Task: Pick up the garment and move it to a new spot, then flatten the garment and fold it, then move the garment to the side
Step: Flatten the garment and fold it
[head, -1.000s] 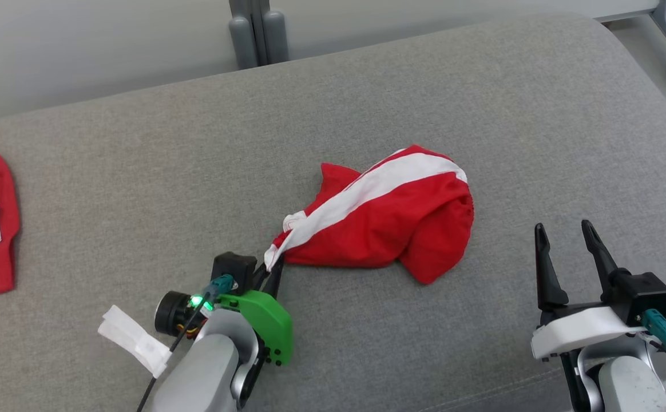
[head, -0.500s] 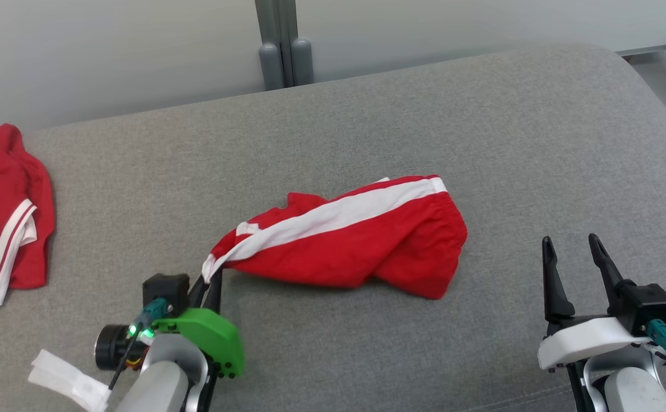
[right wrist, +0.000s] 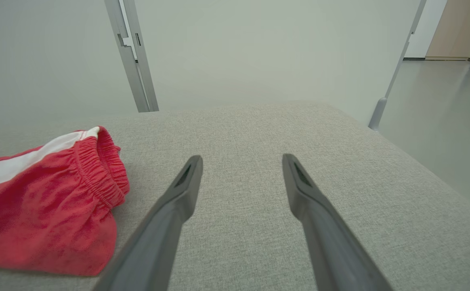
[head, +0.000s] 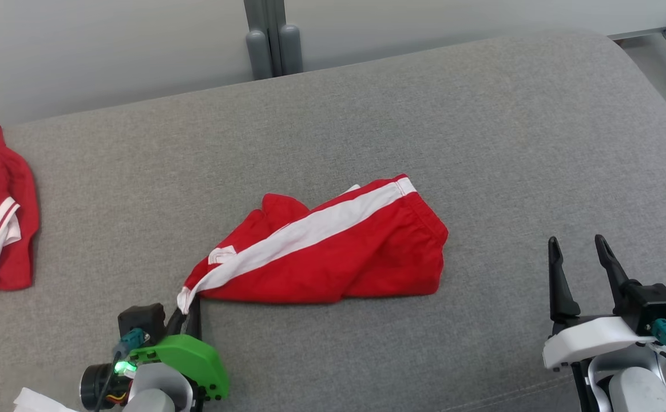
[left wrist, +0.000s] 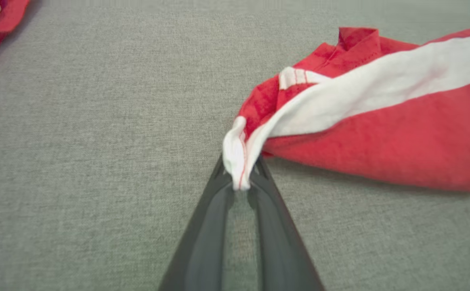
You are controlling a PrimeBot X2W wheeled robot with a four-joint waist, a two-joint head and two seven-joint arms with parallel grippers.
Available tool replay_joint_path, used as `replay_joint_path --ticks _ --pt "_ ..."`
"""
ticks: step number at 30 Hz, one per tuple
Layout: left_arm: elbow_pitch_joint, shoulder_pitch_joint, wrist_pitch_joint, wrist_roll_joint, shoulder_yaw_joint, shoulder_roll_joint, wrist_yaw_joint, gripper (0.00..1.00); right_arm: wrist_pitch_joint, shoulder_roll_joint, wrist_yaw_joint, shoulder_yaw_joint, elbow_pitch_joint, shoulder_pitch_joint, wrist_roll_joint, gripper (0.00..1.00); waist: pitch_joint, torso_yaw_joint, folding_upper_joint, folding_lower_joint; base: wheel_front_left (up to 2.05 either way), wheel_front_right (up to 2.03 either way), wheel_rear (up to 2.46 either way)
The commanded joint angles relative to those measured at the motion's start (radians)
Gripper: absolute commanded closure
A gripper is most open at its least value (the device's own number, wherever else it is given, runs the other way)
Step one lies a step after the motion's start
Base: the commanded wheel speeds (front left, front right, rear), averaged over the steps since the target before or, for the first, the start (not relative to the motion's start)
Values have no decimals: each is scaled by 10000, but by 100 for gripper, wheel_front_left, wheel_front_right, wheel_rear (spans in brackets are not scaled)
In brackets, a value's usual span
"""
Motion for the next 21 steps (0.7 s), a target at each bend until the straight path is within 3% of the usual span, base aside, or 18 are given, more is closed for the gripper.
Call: replay_joint_path --ticks 1,21 --pt "-80 161 -186 -100 106 -48 -30 0 -31 -23 -10 -67 18 -60 -68 0 -39 42 0 0 0 0 0" --pt "-1401 951 -1068 249 203 -572 113 0 -31 -22 -10 -96 -240 214 -224 0 -1373 1451 0 0 0 0 0"
